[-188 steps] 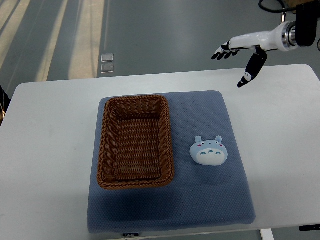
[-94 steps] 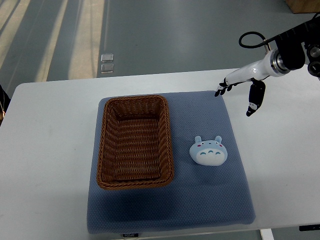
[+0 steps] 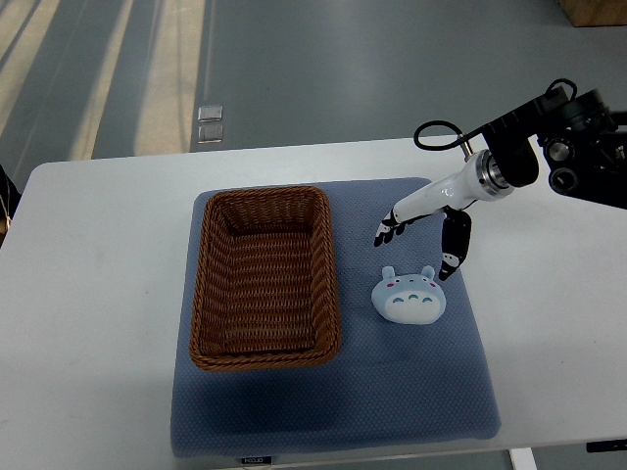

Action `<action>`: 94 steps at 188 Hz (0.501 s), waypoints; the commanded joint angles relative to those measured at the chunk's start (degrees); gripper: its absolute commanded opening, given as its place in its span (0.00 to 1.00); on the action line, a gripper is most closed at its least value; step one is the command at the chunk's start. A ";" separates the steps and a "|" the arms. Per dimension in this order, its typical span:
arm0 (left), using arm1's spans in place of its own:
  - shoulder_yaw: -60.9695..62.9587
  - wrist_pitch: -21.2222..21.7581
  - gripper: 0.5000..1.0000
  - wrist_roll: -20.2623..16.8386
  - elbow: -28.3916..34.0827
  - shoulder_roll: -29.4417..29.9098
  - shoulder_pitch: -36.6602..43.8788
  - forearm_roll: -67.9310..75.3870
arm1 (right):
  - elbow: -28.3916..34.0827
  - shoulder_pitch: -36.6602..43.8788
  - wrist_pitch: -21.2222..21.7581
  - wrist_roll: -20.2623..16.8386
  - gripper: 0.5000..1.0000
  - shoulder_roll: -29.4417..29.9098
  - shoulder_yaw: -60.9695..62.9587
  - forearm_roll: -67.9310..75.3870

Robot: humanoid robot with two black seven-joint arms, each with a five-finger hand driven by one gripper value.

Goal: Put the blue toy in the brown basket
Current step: 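Lower the right hand down onto the blue plush toy, then close the right hand fingers around the blue plush toy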

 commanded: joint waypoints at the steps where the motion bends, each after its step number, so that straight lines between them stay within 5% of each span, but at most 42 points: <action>1: 0.00 0.00 1.00 0.00 -0.01 0.00 0.00 0.00 | 0.02 -2.46 -0.43 -0.04 0.81 1.35 0.98 -0.02; 94: 0.00 0.00 1.00 0.00 -0.01 0.00 0.00 0.00 | -1.83 -8.53 -3.41 -0.04 0.79 2.76 1.50 -0.64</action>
